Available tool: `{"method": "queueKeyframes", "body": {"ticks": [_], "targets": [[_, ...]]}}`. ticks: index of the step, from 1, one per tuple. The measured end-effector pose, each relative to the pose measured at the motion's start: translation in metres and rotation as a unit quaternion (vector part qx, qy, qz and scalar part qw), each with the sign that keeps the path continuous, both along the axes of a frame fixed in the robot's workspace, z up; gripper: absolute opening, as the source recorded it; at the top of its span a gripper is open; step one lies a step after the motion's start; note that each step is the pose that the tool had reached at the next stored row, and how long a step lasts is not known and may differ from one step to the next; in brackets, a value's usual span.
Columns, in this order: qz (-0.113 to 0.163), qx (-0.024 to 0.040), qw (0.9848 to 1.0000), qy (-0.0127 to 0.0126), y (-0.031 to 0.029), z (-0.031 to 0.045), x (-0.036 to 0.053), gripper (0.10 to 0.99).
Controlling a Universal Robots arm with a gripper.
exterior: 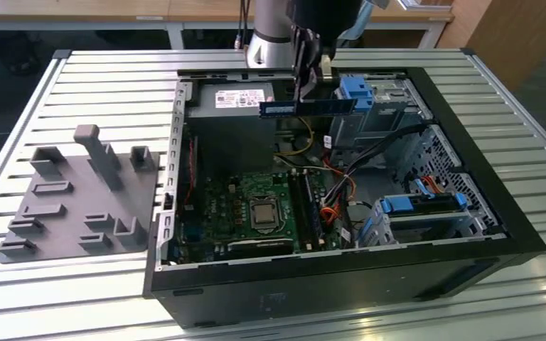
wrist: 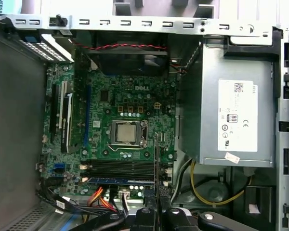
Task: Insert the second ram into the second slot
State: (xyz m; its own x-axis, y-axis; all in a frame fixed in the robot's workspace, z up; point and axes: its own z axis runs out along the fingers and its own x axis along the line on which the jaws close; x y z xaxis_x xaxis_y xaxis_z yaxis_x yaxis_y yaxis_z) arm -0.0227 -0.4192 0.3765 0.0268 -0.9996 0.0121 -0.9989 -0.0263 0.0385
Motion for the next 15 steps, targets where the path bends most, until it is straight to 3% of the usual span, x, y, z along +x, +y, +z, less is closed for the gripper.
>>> {"method": "queueKeyframes", "body": {"ticks": [4, 7, 11, 15], "targets": [[0.0, -0.0045, 1.0, 0.0, -0.0063, -0.0004, 0.0, 0.141], [-0.007, -0.0084, 0.9999, 0.0001, -0.0073, -0.0009, -0.0001, 0.141], [-0.037, -0.0101, 0.9993, 0.0, -0.0074, -0.0024, 0.0, 0.141], [-0.07, -0.0119, 0.9975, 0.0001, -0.0074, -0.004, 0.0, 0.141]]}}
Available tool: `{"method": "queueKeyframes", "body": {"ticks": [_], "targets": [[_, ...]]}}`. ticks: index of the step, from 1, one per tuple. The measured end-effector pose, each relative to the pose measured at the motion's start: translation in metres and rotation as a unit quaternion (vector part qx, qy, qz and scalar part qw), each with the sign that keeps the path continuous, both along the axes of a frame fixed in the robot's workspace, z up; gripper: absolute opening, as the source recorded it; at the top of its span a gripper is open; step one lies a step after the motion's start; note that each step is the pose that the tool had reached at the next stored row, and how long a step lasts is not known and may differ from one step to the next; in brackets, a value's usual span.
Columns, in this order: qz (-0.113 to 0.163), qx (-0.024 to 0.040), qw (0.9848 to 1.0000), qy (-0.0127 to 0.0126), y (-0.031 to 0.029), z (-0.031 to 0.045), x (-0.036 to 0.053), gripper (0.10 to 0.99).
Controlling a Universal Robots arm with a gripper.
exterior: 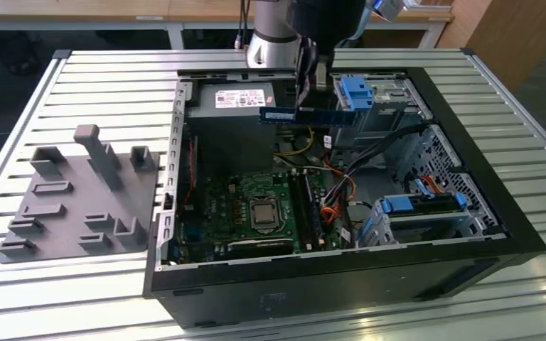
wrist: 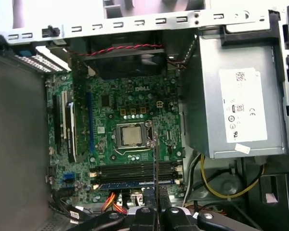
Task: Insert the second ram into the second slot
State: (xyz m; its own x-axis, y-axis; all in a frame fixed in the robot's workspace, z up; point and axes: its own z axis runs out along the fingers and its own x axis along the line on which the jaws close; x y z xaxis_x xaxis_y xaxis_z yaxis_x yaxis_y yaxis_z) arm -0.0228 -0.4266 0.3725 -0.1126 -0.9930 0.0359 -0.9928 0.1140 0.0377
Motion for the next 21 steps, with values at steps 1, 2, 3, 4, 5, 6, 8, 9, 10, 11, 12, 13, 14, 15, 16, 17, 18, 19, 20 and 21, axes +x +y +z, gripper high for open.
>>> {"method": "queueKeyframes", "body": {"ticks": [1, 2, 3, 4, 5, 6, 8, 9, 10, 11, 12, 13, 14, 15, 16, 17, 18, 19, 20, 21], "targets": [[-0.008, -0.0004, 1.0, -0.0001, 0.0, -0.0004, 0.0, 0.141], [-0.016, -0.0009, 0.9999, -0.0001, 0.0, -0.0008, 0.0, 0.141], [-0.024, -0.0014, 0.9997, -0.0001, 0.0, -0.0012, 0.0, 0.141], [-0.032, -0.0018, 0.9995, -0.0002, 0.0, -0.0016, 0.0, 0.141], [-0.04, -0.0023, 0.9992, -0.0003, 0.0, -0.002, 0.0, 0.141], [-0.048, -0.0028, 0.9989, -0.0004, 0.0, -0.0024, 0.0, 0.141], [-0.064, -0.0039, 0.9979, -0.0005, 0.0, -0.0032, 0.0, 0.141], [-0.072, -0.0043, 0.9974, -0.0005, 0.0, -0.0036, 0.0, 0.141], [-0.08, -0.0047, 0.9968, -0.0006, 0.0, -0.004, 0.0, 0.141], [-0.088, -0.0051, 0.9961, -0.0006, 0.0, -0.0045, 0.0, 0.141], [-0.096, -0.0054, 0.9953, -0.0006, 0.0, -0.005, 0.0, 0.141], [-0.104, -0.0058, 0.9945, -0.0007, 0.0, -0.0055, 0.0, 0.141], [-0.112, -0.0062, 0.9937, -0.0008, 0.0, -0.0059, 0.0, 0.141], [-0.121, -0.0067, 0.9927, -0.0009, 0.0, -0.0064, 0.0, 0.141], [-0.137, -0.0073, 0.9906, -0.001, 0.0, -0.0075, 0.0, 0.141], [-0.145, -0.0076, 0.9894, -0.0011, 0.0, -0.0081, 0.0, 0.141], [-0.153, -0.0079, 0.9882, -0.0012, 0.0, -0.0087, 0.0, 0.141], [-0.161, -0.0081, 0.9869, -0.0013, 0.0, -0.0093, 0.0, 0.141], [-0.17, -0.0083, 0.9855, -0.0014, 0.0, -0.01, 0.0, 0.141], [-0.178, -0.0085, 0.9839, -0.0015, 0.0, -0.0106, 0.0, 0.141]]}}
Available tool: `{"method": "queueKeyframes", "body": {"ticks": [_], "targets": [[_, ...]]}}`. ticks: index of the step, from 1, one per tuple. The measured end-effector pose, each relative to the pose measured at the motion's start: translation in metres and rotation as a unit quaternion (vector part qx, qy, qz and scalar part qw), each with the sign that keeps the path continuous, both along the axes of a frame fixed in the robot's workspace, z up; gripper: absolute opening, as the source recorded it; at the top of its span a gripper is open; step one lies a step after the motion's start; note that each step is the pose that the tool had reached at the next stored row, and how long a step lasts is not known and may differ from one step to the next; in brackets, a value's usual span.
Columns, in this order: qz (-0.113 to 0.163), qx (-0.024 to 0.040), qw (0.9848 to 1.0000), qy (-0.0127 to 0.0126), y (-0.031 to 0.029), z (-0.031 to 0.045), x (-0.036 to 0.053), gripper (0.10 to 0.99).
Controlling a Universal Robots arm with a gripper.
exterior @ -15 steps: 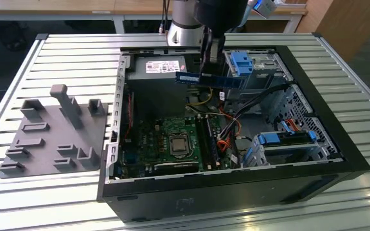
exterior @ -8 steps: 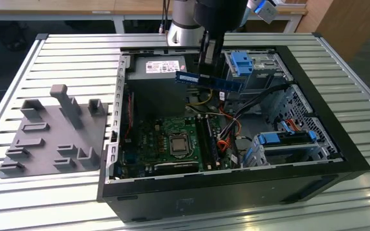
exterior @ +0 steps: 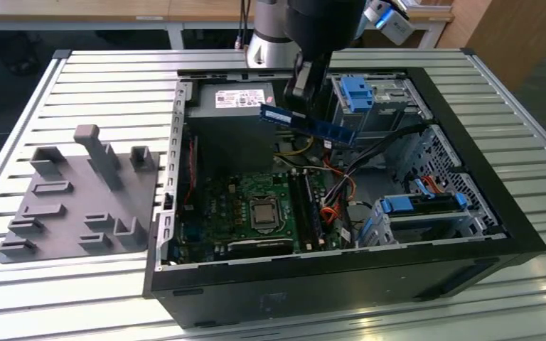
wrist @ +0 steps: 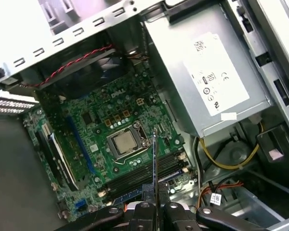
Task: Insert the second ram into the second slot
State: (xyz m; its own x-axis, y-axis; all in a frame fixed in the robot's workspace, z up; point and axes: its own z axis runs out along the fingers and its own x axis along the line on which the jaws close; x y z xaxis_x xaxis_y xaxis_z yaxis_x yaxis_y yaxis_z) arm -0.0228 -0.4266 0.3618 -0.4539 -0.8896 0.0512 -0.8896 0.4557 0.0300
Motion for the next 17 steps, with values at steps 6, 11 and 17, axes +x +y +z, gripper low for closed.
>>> {"method": "queueKeyframes", "body": {"ticks": [6, 11, 17], "targets": [[-0.054, -0.0007, 0.9985, -0.0001, 0.0, -0.0041, 0.0, 0.141], [-0.099, -0.001, 0.995, -0.0001, 0.0, -0.0086, 0.0, 0.141], [-0.151, -0.0018, 0.9885, -0.0001, 0.0, -0.0129, 0.0, 0.141]]}}
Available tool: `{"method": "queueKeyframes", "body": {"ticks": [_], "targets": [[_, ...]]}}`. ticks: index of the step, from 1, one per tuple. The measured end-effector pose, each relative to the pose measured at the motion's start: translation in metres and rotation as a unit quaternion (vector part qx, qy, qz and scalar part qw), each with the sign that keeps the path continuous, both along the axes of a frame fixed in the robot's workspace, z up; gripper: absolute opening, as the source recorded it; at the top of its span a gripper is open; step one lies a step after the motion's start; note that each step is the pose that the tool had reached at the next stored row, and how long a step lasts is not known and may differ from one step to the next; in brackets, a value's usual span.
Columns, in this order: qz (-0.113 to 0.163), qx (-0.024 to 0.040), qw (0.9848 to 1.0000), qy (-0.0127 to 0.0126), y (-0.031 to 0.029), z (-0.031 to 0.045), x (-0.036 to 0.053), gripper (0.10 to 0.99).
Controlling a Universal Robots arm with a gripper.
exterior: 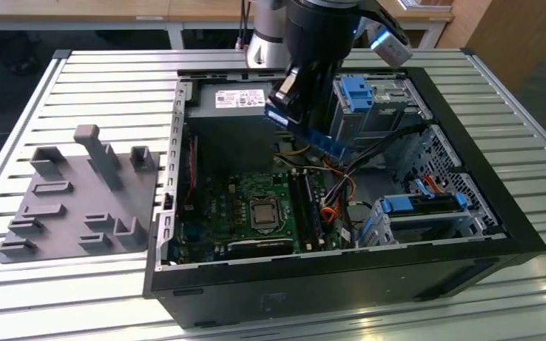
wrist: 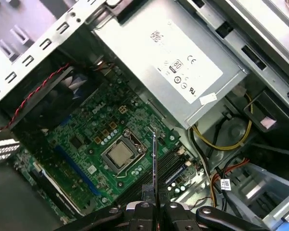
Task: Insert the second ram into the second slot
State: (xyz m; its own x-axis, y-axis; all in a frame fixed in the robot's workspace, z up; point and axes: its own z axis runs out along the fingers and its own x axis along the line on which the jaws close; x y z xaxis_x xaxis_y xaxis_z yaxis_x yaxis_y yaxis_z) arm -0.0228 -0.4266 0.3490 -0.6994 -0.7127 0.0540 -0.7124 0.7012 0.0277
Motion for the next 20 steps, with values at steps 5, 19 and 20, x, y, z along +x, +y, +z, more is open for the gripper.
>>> {"method": "queueKeyframes", "body": {"ticks": [5, 19, 20], "targets": [[-0.044, -0.0004, 0.999, 0.0, 0.0, -0.0042, 0.0, 0.141], [-0.087, 0.0007, 0.9962, 0.0001, -0.0132, -0.009, 0.0, 0.141], [-0.088, 0.0007, 0.9961, 0.0002, -0.0148, -0.0092, 0.0, 0.141]]}}
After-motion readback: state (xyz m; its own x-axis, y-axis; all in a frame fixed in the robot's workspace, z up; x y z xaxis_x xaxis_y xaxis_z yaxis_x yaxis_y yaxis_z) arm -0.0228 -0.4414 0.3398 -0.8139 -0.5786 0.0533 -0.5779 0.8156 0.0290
